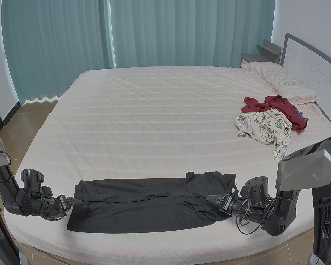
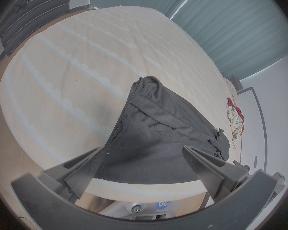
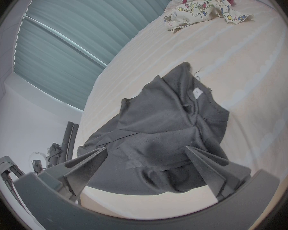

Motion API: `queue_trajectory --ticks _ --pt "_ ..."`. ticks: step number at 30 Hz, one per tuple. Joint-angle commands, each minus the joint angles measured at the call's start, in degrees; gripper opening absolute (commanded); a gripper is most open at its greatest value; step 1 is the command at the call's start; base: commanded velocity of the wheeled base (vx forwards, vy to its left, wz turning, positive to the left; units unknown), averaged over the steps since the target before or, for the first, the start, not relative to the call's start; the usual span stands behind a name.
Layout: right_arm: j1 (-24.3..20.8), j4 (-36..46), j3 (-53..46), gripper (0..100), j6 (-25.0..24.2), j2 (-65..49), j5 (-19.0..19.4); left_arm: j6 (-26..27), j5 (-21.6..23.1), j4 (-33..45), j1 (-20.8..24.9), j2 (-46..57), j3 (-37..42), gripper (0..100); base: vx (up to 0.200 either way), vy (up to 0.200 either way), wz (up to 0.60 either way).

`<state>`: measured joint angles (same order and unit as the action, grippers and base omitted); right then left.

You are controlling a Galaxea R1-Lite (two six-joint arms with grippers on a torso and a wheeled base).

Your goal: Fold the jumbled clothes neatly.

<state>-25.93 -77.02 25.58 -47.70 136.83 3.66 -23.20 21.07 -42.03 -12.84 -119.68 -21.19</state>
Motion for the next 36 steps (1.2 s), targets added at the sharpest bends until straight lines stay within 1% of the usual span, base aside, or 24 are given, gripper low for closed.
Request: queue_trajectory --ticks 1,5,14,25,36 --pt "1.1 -0.1 0.1 100 1.1 2.7 -0.8 0.2 -0.1 -2.4 0.1 -2.0 1.6 100 0.0 0.0 0.0" --pt "1.1 -0.4 -0.9 100 1.0 2.5 -1.0 0.2 -0.1 -4.5 0.1 -2.5 2.3 100 0.0 0.0 0.0" --pt "2.3 -4.5 -5.3 100 1.4 2.1 -1.4 0.3 -0.1 -4.5 0.1 -2.6 2.6 100 0.0 0.0 0.0" --pt "3.7 -4.6 -6.3 100 1.4 1.8 -1.7 1.0 -0.1 -4.5 0.2 -2.7 2.8 100 0.0 0.0 0.0" --pt "4.1 -4.7 -3.8 100 1.4 4.3 -1.7 1.0 -0.1 -4.5 0.2 -2.7 3.0 100 0.0 0.0 0.0"
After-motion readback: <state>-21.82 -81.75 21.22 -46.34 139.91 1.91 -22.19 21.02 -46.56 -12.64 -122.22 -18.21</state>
